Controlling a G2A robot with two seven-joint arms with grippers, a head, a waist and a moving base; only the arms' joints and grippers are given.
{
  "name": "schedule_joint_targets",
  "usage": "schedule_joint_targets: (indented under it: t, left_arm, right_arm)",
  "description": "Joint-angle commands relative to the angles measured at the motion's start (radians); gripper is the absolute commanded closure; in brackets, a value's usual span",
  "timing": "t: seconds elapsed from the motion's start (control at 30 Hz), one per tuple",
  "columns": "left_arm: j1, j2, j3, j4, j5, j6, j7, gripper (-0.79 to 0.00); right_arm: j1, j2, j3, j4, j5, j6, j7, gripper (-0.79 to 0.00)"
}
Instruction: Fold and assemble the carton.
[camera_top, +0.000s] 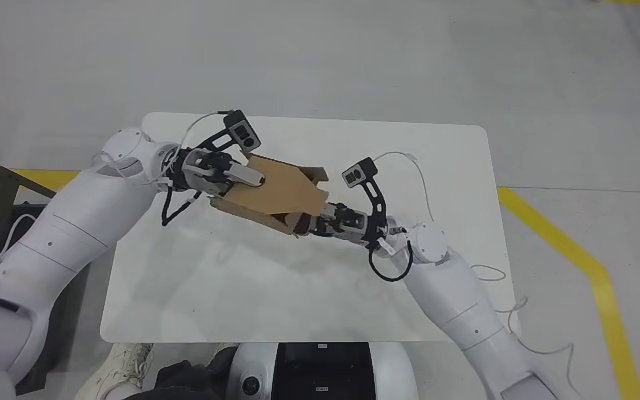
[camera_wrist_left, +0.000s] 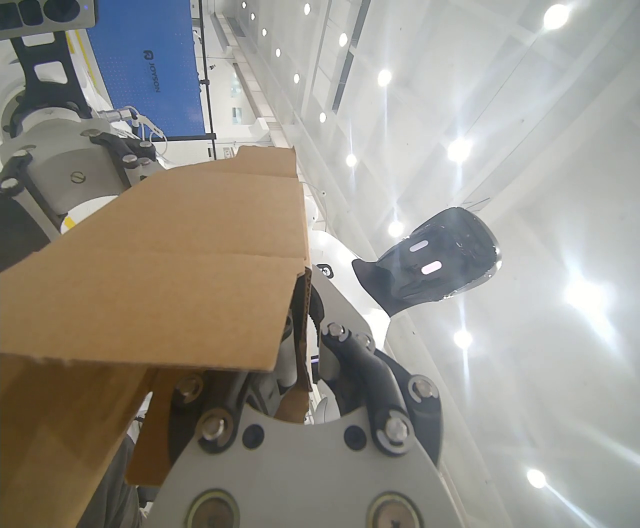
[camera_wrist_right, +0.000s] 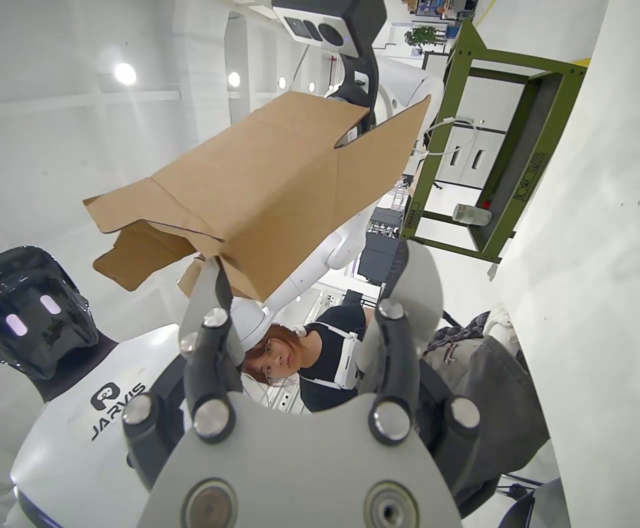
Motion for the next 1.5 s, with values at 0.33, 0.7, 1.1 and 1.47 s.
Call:
schedule_joint_targets:
  t: [0.33,0.7,1.1,1.47]
  left_arm:
    - [-0.007,-0.022,0.002,0.031,0.012,0.016,0.0,0.0]
    - [-0.009,-0.033,0.001,0.042,0.034,0.024,0.0,0.0]
    - [-0.026,-0.034,0.011,0.066,0.108,-0.003,0.0,0.0]
    - [-0.035,-0.029,0.016,0.076,0.134,-0.017,0.0,0.0]
  right_arm:
    - [0.006,-0.006,-0.007,-0.009,0.016,-0.023,0.029,-0.382]
    - [0.012,-0.01,-0.013,-0.014,-0.009,-0.004,0.004,-0.345]
    - [0.004,-0.008,-0.005,-0.04,-0.057,0.038,-0.043,-0.077]
    - [-0.001,-0.006,-0.003,-0.054,-0.09,0.083,-0.076,0.0]
